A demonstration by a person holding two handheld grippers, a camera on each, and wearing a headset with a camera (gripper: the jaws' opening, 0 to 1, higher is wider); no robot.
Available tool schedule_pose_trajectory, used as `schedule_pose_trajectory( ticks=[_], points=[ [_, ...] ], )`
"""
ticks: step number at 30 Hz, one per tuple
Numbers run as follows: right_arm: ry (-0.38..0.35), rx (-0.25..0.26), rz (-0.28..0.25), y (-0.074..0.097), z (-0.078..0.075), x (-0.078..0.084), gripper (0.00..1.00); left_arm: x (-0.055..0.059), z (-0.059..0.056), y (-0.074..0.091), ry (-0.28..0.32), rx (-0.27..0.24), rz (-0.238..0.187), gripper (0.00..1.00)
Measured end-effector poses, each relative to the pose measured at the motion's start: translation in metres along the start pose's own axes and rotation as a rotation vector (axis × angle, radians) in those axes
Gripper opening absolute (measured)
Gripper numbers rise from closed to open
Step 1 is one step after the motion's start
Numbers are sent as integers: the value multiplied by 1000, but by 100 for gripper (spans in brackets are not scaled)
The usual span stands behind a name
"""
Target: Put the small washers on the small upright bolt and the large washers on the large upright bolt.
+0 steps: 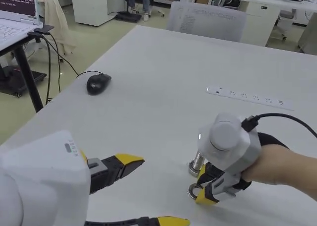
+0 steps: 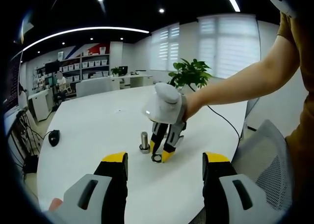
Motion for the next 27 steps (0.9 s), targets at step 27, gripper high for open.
schedule_pose_trajectory(
  ticks=[27],
  points=[
    [4,72,-6,49,-8,8,22,0,-6,-1,-20,6,8,61]
  ],
)
Point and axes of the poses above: the centre of the closed fingertips' face, and the gripper's own axes: y roughly backward along the fingers, z roughly to its left, x roughly out of its underside, the point moved 5 cm from there along y, roughly backward along the fingers, and after that the axes turned 15 degrees about y, right-handed, at the moved point
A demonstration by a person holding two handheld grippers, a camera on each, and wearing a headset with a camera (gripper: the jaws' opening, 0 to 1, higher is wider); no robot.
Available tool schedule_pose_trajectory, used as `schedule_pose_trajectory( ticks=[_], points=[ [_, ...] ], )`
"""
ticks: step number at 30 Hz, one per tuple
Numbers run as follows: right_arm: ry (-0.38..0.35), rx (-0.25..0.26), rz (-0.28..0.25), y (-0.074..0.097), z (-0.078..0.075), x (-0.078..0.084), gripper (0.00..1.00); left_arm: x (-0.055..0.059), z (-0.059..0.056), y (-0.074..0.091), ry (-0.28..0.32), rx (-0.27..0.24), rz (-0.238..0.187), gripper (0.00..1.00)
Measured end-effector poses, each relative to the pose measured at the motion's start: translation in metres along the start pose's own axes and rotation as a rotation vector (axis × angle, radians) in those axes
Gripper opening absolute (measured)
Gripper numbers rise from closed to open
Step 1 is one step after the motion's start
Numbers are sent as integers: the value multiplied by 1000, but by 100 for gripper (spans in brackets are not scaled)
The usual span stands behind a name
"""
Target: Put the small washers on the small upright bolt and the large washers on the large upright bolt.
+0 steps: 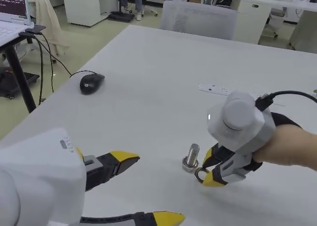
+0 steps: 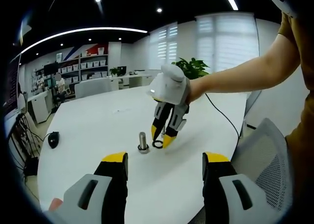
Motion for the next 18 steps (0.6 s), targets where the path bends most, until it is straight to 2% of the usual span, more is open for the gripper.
schedule_pose_trajectory(
  ticks=[10,18],
  points=[
    [15,56,-3,25,-15,-8,22,-3,-4,0,-10,11,-5,61],
    [52,75,8,27,-29,-19,22,-4,-4,1,-5,9,-10,61]
  ],
)
Point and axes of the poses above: the centre of the closed fingertips' face, and the gripper's own axes: y roughly backward along the fingers, z roughly to its left, x roughly out of its underside, the point moved 5 cm from there along y, roughly backward along the fingers, and after that the axes turned 15 degrees about y, right-handed, at the moved point
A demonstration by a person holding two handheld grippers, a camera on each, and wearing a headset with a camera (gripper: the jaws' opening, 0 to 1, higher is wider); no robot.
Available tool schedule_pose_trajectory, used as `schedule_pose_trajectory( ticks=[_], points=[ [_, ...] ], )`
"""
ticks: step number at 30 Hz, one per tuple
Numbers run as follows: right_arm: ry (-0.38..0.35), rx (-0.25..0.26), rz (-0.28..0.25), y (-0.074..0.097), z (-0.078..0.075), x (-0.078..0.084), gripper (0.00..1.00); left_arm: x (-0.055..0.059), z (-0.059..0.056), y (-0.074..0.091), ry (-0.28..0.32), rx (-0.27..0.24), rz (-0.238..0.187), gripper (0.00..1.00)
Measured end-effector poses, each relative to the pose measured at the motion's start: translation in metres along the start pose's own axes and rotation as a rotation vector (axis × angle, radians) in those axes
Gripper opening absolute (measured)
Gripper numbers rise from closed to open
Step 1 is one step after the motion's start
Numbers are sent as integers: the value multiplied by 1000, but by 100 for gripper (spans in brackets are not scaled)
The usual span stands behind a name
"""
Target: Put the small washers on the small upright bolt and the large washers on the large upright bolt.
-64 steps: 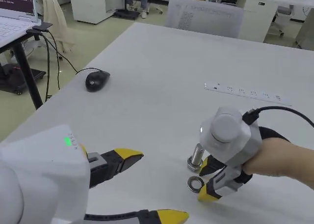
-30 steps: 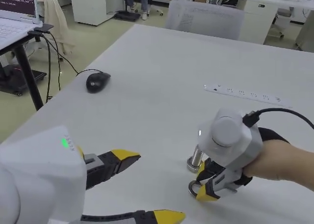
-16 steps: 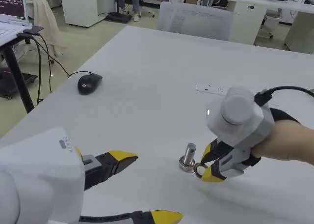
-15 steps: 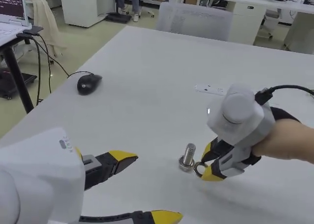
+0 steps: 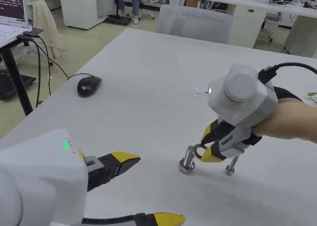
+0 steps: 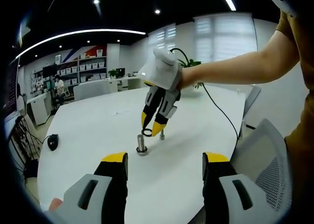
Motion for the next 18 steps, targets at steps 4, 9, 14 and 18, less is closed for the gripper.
schedule_pose_trajectory(
  ticks=[4,9,14,18],
  points=[
    [9,1,-6,-3,-11,-4,22,0,2,1,5,-5,-4,61],
    [25,-22,6,-10,-13,-6,22,0,4,2,7,-15,-7,61],
    [35,-39,18,-16,-12,-6,22,0,6,1,12,-20,-10,61],
    [33,-49,26,-20,-10,-3,22,0,7,1,16,-22,-12,61]
  ],
)
Point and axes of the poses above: the centre of the closed fingertips' face, and the gripper's own axes: y roughly backward along the fingers, z roughly to its left, x roughly out of its underside, the point moved 5 cm from there along y, roughly backward along the fingers, and after that the axes turned 15 degrees about y, right-handed, at the moved point
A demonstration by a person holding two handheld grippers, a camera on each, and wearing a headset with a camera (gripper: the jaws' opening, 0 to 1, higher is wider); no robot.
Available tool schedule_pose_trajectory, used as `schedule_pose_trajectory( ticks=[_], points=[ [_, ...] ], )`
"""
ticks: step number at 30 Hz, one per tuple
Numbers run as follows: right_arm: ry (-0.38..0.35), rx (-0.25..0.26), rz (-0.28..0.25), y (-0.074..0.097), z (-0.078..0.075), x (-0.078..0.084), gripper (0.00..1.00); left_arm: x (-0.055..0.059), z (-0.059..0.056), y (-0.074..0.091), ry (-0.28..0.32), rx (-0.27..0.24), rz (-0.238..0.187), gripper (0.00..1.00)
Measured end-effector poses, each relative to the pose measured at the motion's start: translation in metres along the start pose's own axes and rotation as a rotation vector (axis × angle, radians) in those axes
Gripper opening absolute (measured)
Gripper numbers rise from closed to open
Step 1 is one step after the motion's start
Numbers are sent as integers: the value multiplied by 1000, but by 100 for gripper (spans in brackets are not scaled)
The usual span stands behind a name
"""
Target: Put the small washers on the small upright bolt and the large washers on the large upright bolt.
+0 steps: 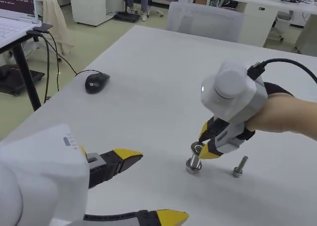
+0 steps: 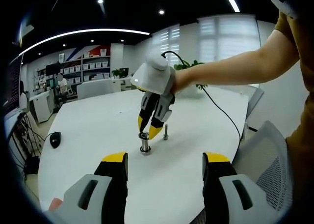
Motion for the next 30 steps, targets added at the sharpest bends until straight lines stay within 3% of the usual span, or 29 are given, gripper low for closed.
schedule_pose_trajectory(
  ticks=[8,30],
  points=[
    [3,-7,4,-7,0,1,22,3,0,-2,0,3,8,60],
    [-40,-50,20,-49,2,17,23,5,6,-3,9,-11,19,60]
  ],
)
Point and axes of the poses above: the centre of the closed fingertips' face, and the gripper's own axes: y roughly backward along the fingers, z roughly to its left, x roughly out of its underside, the point moved 5 cm from there along y, roughly backward along the fingers, and after that the axes turned 15 degrees about y, right-handed, at the moved point
